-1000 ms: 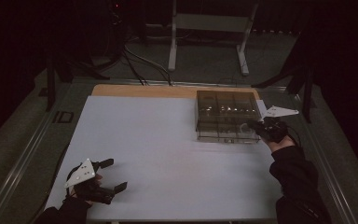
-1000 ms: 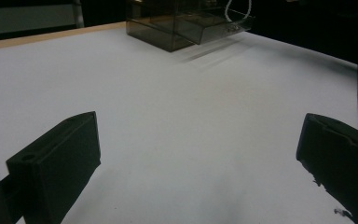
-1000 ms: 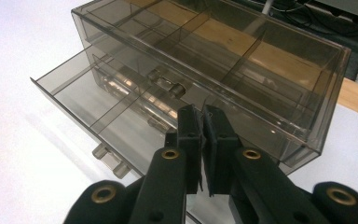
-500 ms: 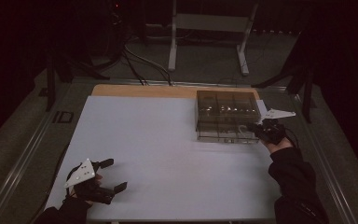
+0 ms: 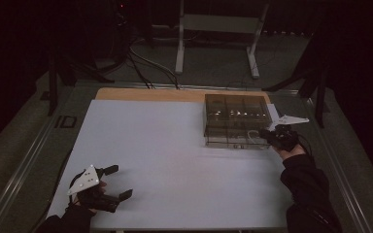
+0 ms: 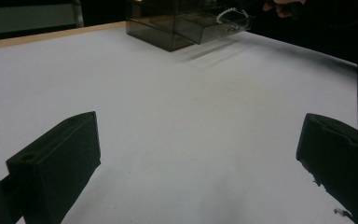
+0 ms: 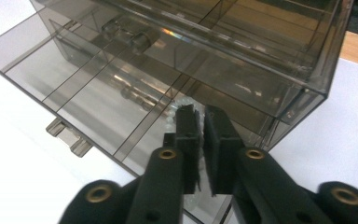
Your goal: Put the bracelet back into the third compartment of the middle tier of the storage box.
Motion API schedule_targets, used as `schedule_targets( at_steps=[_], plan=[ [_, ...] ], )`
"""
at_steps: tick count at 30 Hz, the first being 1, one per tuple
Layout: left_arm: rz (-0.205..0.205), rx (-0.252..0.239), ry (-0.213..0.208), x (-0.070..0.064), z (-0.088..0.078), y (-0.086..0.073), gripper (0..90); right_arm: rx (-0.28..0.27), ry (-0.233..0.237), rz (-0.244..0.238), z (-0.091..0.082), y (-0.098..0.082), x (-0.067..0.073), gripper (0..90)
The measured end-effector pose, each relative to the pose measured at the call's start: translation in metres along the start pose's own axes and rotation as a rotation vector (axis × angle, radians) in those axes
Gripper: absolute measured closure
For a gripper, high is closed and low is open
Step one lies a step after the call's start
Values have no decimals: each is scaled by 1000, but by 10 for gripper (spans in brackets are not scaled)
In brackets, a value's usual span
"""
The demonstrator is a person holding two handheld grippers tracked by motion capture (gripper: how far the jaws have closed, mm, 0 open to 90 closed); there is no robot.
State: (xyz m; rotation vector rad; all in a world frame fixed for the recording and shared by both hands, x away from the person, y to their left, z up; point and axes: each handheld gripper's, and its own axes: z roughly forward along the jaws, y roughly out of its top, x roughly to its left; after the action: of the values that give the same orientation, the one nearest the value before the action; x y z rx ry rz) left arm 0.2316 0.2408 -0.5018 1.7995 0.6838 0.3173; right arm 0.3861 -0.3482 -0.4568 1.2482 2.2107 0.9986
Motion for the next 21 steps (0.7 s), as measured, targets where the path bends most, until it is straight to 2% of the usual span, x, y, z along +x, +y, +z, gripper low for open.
schedule_targets(
  at_steps=[6, 12, 17, 20, 21],
  plan=[
    [-1, -1, 0, 0, 0, 0, 11, -22, 21, 18, -2, 2, 1, 544],
    [-1, -1, 0, 0, 0, 0, 11, -33, 24, 9, -3, 4, 3, 424],
    [0, 0, -1, 0, 0, 0, 11, -51, 34, 6, -6, 5, 10, 337],
    [0, -1, -1, 0, 0, 0, 11, -74, 46, 8, -7, 4, 15, 261],
    [0, -1, -1, 0, 0, 0, 11, -78, 45, 6, -7, 4, 17, 210]
  ],
)
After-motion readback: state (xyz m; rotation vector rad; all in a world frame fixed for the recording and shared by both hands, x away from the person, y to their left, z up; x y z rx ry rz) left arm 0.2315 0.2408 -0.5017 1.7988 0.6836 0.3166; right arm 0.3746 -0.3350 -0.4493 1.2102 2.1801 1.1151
